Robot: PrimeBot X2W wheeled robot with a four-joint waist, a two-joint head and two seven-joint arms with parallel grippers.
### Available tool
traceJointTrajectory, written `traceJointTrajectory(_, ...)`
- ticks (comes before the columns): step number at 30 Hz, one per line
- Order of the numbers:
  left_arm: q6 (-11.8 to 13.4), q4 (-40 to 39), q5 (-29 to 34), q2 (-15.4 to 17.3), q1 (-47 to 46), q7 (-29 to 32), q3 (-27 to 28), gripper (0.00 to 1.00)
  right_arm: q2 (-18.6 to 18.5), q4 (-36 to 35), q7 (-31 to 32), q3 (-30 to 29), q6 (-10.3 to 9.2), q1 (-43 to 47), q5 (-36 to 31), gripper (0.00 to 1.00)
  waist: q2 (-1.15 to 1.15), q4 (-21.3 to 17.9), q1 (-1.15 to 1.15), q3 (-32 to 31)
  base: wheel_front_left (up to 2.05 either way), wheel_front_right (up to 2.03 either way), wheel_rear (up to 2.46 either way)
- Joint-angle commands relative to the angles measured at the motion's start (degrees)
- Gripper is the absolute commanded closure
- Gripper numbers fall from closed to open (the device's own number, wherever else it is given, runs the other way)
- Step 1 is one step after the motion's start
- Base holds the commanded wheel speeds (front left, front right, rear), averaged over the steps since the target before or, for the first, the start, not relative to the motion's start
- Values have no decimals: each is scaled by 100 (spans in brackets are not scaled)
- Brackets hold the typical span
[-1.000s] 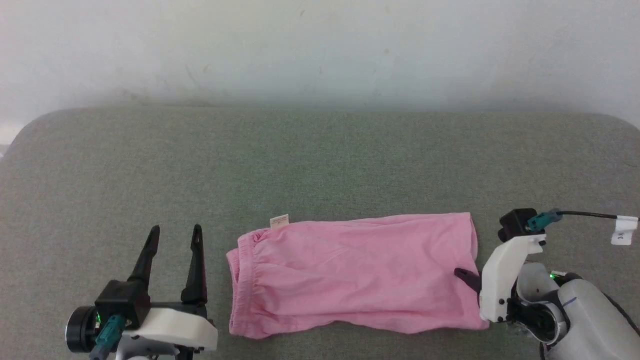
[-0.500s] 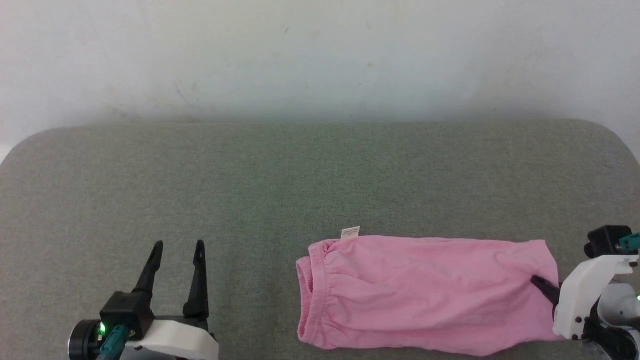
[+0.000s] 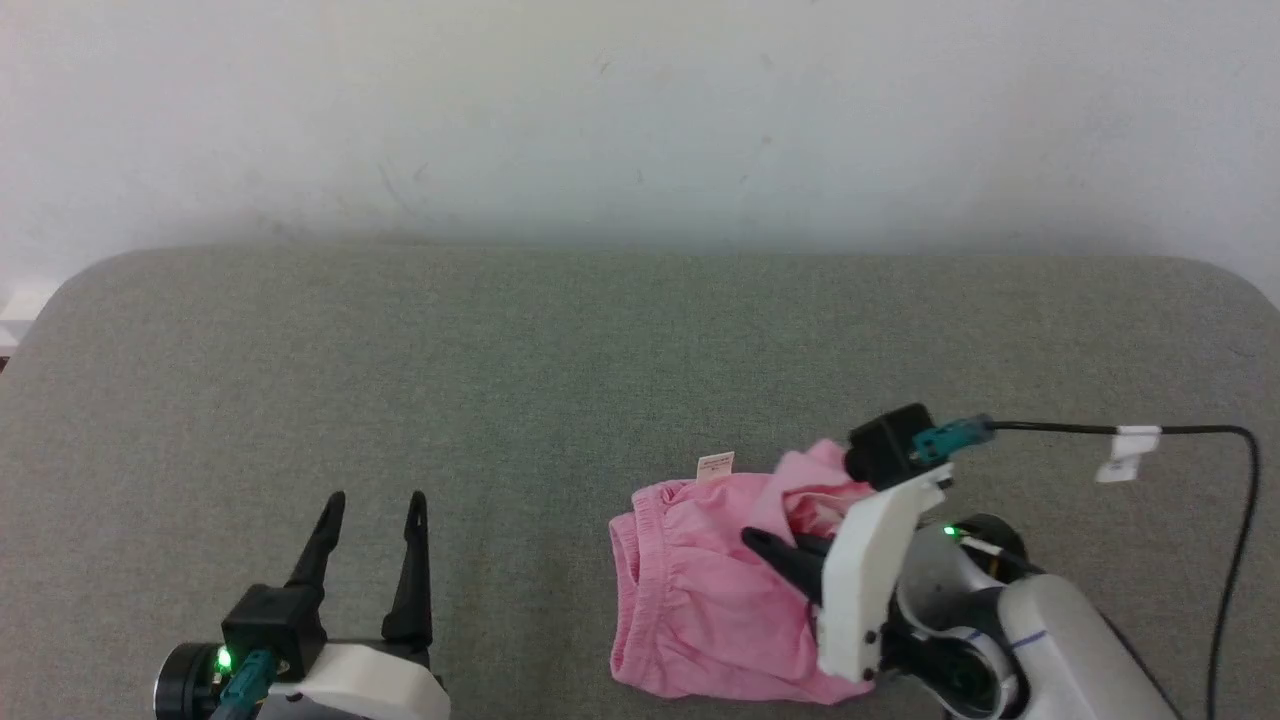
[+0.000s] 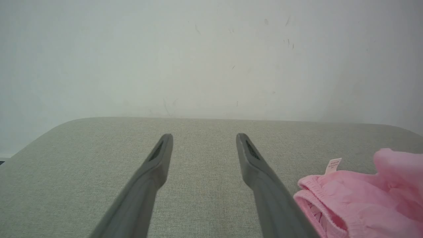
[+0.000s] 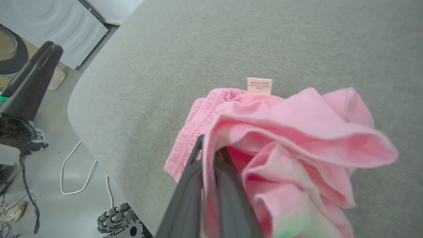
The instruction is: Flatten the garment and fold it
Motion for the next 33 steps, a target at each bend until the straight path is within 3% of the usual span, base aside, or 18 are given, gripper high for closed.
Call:
traceJointTrajectory(1, -15, 13, -17, 12, -42, 28, -19, 0, 98, 91, -104, 168, -3, -147, 82, 100, 0, 35, 0, 41, 0, 0, 0)
traceJointTrajectory(6, -49, 33, -26, 3, -175, 57, -73, 0, 327, 684, -449, 1079, -3, -563, 315, 100, 0, 86, 0, 204, 0, 0, 0)
traceJointTrajectory(7, -59, 45, -25, -3, -209, 55, -86, 0, 350, 811, -587, 1214, -3, -643, 336, 96, 0, 100, 0, 235, 0, 0, 0)
traceJointTrajectory(8, -67, 60, -26, -10, -241, 50, -96, 0, 371, 955, -699, 1355, -3, -706, 371, 64, 0, 111, 0, 259, 0, 0, 0)
traceJointTrajectory(9, -73, 73, -26, -20, -269, 45, -108, 0, 386, 1074, -798, 1497, -3, -768, 420, 16, 0, 124, 0, 290, 0, 0, 0)
traceJointTrajectory(10, -75, 89, -27, -32, -294, 37, -115, 0, 397, 1197, -939, 1617, -3, -842, 434, 0, 0, 130, 0, 309, 0, 0, 0)
traceJointTrajectory(16, -60, 195, -51, -87, -323, -13, -122, 0, 232, 1380, -1765, 2488, -3, -1311, 250, 0, 0, 98, 0, 360, 0, 0, 0)
traceJointTrajectory(25, -19, 311, -96, -96, -256, -68, -63, 0, -846, 600, -2315, 3401, -3, -1639, -501, 0, 0, -120, 0, 198, 0, 0, 0)
traceJointTrajectory(28, -5, 317, -106, -89, -223, -77, -53, 0, -1175, 211, -2357, 3269, -3, -1497, -609, 0, 0, -198, 0, 146, 0, 0, 0)
traceJointTrajectory(33, 55, 282, -131, -71, -136, -84, -13, 0, -1405, -486, -2619, 2317, -3, -866, -764, 0, 0, -357, 0, 90, 0, 0, 0)
